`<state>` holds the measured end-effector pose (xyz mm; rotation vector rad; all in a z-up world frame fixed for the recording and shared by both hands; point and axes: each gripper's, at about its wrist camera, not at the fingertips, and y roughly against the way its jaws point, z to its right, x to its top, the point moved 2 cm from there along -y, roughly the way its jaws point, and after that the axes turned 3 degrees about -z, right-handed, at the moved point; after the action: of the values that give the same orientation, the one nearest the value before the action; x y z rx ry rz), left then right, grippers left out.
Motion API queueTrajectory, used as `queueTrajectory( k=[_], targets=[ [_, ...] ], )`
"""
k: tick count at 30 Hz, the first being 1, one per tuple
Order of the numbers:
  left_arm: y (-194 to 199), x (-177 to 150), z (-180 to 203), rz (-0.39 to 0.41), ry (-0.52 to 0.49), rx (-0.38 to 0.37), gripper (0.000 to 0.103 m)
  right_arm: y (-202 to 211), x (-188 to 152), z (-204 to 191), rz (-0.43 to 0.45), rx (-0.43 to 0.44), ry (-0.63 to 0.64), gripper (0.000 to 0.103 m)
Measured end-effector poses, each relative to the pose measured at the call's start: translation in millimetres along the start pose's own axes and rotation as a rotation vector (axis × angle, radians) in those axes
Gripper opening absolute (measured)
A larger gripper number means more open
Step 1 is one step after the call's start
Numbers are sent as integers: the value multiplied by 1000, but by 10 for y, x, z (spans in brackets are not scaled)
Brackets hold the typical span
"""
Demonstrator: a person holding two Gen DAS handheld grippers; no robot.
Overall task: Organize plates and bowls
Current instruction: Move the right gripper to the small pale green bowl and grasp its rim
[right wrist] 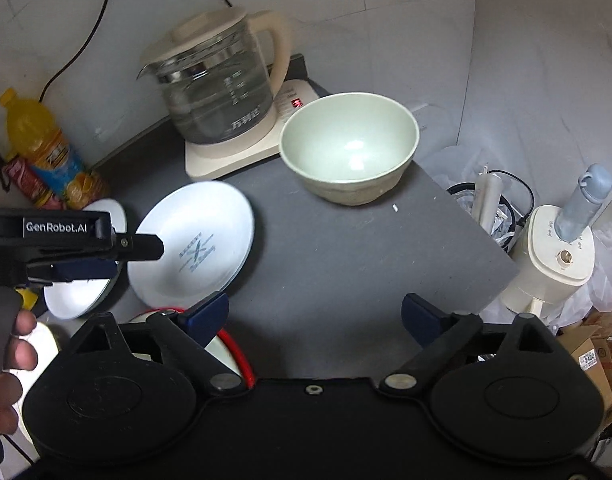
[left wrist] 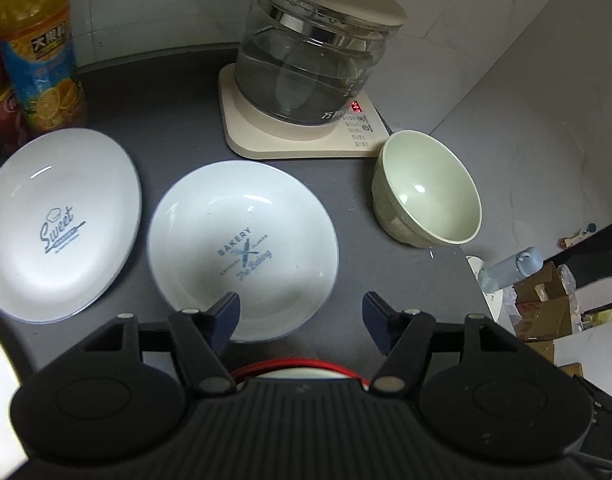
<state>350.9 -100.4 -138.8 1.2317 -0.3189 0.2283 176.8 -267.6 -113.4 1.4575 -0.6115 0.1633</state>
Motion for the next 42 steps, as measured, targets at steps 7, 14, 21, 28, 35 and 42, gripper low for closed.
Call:
queueTrajectory(
  k=[7,14,21,28,35,42],
  targets=[
    [-159,142,262,10,14,5,66,-134,196,285,1,3,-20,94],
    [-348,285,512,20,30,-22,66,-284,454,589,8,50,-60,85],
    [-614,477,675,21,71,-20,65,-569,749,829,-13,84,-87,74],
    [-903,630,746,23,116,-11,63,-888,1007,936,-38,108,-90,74],
    [-1204,747,819,-3,141,23,62,-1194,1184,1013,-51,83,-83,76],
    [-1436,818,821,-23,159,52,62,-1483,1260,1078,-116,53,-88,75]
  ],
)
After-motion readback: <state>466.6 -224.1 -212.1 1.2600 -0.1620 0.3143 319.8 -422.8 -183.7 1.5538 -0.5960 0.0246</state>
